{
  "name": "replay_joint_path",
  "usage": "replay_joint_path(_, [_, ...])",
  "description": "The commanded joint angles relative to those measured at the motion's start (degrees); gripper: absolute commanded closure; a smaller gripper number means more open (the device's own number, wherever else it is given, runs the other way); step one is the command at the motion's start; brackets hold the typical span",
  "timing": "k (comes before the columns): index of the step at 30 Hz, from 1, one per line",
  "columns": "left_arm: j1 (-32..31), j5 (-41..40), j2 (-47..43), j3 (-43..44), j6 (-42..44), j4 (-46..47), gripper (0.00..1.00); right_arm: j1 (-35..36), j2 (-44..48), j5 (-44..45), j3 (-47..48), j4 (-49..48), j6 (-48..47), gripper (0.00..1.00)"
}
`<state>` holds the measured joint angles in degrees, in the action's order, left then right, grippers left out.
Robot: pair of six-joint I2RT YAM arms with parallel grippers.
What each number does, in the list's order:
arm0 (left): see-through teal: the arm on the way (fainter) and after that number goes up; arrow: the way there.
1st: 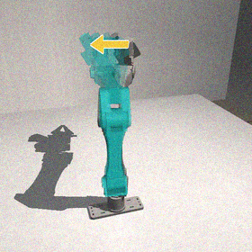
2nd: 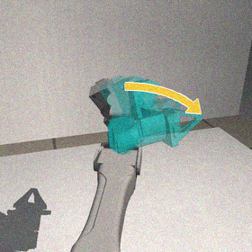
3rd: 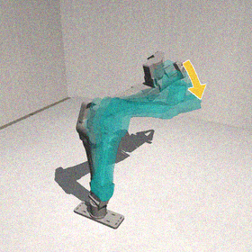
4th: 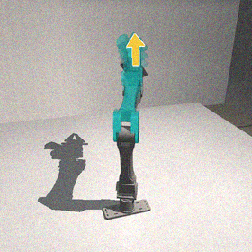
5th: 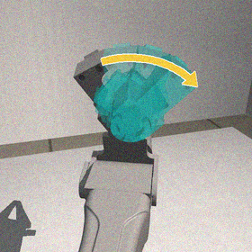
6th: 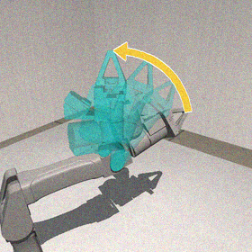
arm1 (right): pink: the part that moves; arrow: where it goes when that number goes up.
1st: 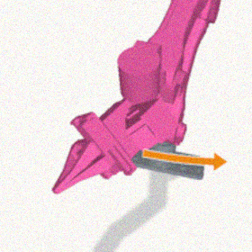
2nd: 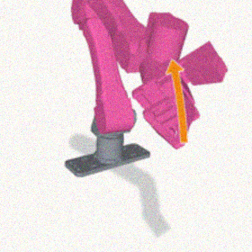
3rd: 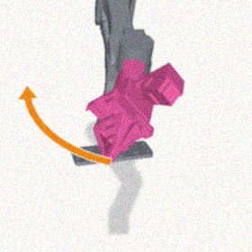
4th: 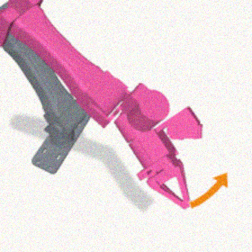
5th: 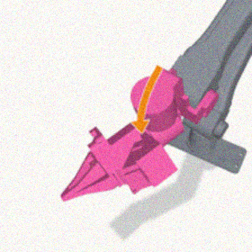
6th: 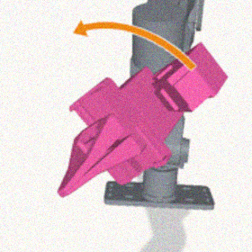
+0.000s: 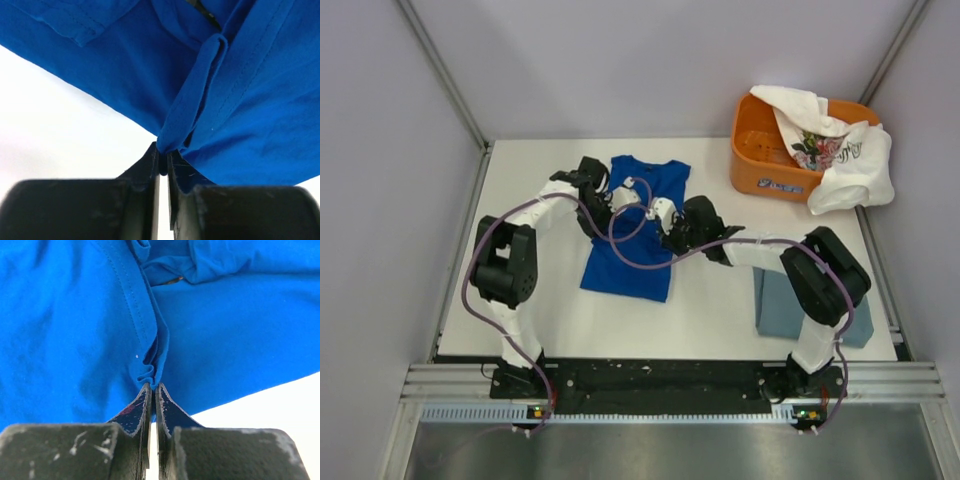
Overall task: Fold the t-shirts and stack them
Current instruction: Fold the folded rectangular tshirt in 1/3 of the way, then grab one side of the 2/3 rectangular tshirt with both arms
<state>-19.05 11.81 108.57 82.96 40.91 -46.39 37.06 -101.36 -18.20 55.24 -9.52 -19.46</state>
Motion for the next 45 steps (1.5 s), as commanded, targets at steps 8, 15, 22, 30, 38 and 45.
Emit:
replay_joint_path(8, [1.64,-13.20,4.01,10.11,-6.89,9.11,0.60,-4.97,-5.16,10.11,10.57,-2.18,7.95,0.70])
replay_joint_path(15, [2.35,-9.31,-0.80,10.40,-5.76,7.29,0.60,-6.82,0.62,4.51,10.51,1.87,3.12,0.68])
replay_joint_path(22, [2.26,19.19,-19.17,-11.12,14.69,0.69,0.58,1.68,17.67,-8.51,-7.23,0.72,-14.07,0.53])
replay_joint_path(30, [2.26,18.51,-27.98,-31.00,30.81,5.95,0.42,13.29,18.23,-4.93,-13.59,6.26,-25.00,0.50])
replay_joint_path(38, [0.95,14.39,-28.15,-37.95,32.66,12.45,0.36,16.82,10.75,3.42,-10.60,11.45,-27.91,0.49])
replay_joint_path(45, [-0.90,7.44,-24.38,-40.07,31.61,16.86,0.37,16.91,8.64,5.54,-9.80,10.75,-27.21,0.54])
